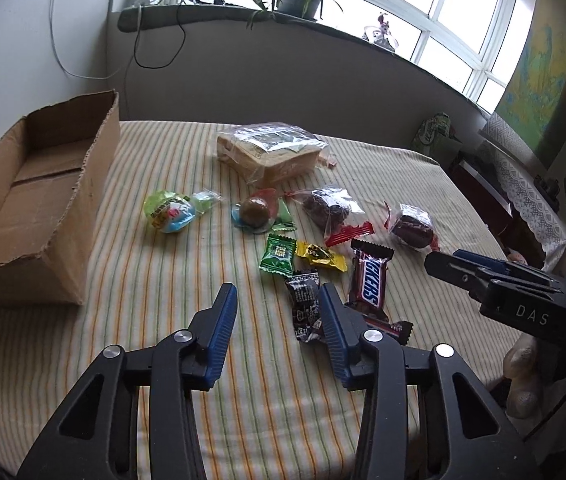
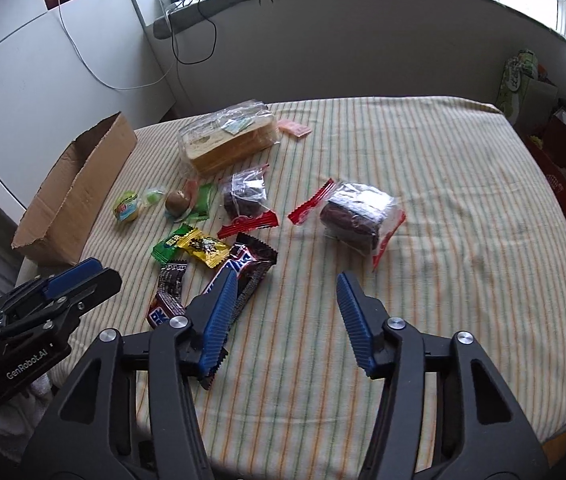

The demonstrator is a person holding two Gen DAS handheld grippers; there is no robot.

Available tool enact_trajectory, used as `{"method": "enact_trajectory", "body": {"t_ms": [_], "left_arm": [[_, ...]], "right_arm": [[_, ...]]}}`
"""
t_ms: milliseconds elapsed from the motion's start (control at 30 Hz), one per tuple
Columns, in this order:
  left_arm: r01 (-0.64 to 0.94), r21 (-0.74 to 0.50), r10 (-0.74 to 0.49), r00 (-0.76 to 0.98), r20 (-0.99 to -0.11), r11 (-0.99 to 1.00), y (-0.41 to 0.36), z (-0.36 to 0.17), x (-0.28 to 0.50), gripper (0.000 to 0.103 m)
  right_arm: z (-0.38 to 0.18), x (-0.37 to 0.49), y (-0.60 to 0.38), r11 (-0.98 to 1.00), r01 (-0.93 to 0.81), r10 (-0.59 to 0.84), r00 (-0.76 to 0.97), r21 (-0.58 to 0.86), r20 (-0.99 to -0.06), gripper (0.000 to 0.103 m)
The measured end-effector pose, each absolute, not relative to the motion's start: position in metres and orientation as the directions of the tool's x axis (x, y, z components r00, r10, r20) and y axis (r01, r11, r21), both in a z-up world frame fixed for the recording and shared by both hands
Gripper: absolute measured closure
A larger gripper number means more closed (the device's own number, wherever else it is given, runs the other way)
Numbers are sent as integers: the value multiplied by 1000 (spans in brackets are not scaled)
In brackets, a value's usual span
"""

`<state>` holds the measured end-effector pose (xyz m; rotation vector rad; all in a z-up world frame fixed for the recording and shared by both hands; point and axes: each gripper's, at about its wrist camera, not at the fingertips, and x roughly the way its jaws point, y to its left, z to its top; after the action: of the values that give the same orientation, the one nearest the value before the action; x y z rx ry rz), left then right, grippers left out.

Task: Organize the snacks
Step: 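Grasp the green candy packet with the left tool while the right tool grasps a Snickers bar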

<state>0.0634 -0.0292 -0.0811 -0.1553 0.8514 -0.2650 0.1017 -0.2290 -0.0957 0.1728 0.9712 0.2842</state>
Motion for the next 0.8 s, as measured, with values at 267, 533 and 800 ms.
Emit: {"method": "enact_trajectory", "body": {"t_ms": [267,533,800], "left_arm": [[227,-223,-314,559,-768,948,-36,-98,98,70],[260,-181,-296,523,-799,948,-39,-103,119,70],[318,-121,-271,488,-830,941,-48,-110,125,77]], "right_arm": [[-117,119,-203,953,-156,302,473,259,-828,55],[-115,126,-195,953,-171,302,460,250,-835,55],[-120,124,-185,952,-205,296,448,225,-844,55]]}}
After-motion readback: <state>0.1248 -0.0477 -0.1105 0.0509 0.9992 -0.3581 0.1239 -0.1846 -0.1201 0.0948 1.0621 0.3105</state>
